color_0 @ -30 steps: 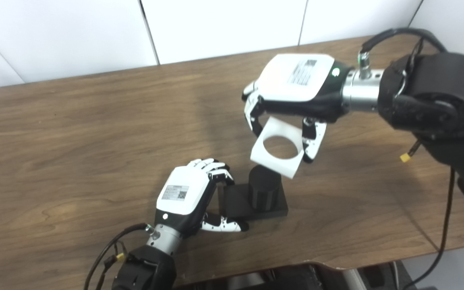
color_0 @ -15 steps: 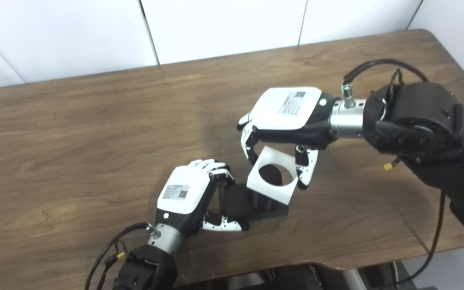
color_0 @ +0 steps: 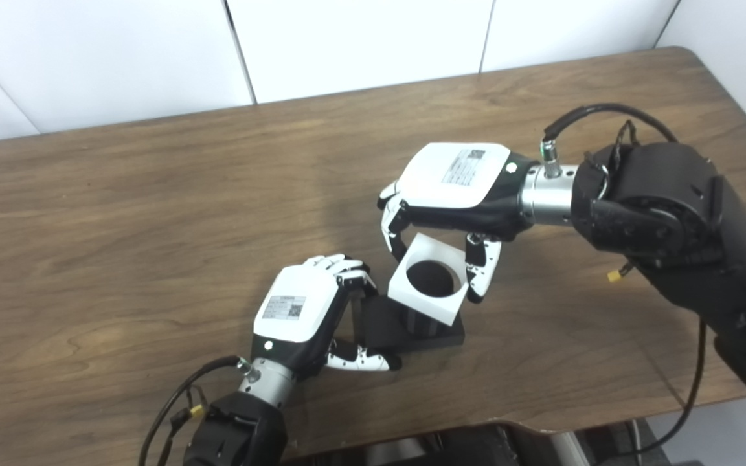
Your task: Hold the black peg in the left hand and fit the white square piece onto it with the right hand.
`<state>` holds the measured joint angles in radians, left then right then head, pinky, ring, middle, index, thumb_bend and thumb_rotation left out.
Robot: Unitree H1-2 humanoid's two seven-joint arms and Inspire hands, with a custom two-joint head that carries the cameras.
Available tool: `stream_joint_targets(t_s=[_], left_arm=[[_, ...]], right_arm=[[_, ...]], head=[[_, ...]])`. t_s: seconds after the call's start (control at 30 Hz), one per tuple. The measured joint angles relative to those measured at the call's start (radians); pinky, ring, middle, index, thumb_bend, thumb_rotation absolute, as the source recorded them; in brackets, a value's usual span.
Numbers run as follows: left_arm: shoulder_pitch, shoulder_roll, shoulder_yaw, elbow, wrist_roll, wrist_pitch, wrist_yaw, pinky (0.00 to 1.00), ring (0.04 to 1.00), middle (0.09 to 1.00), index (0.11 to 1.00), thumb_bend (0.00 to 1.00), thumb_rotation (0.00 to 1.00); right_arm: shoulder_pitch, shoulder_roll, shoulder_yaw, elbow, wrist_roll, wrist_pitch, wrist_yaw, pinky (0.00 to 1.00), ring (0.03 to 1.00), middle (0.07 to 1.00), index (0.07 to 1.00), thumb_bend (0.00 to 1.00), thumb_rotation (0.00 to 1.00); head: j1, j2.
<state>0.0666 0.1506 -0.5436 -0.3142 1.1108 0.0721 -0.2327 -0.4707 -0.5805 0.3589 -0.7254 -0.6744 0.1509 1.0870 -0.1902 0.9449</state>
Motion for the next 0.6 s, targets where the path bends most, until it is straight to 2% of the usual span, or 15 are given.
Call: stream_joint_targets(t_s=[0.6], left_arm=[[0.000, -0.011, -0.002, -0.005, 0.017, 0.003, -0.012, 0.85, 0.844, 0.791, 0.488, 0.52, 0.05]], right_arm=[[0.012, 0.024, 0.002, 0.016, -0.013, -0.001, 0.005, 0.86, 0.886, 0.762, 0.482, 0.53, 0.13]], head=[[0.022, 0.012]])
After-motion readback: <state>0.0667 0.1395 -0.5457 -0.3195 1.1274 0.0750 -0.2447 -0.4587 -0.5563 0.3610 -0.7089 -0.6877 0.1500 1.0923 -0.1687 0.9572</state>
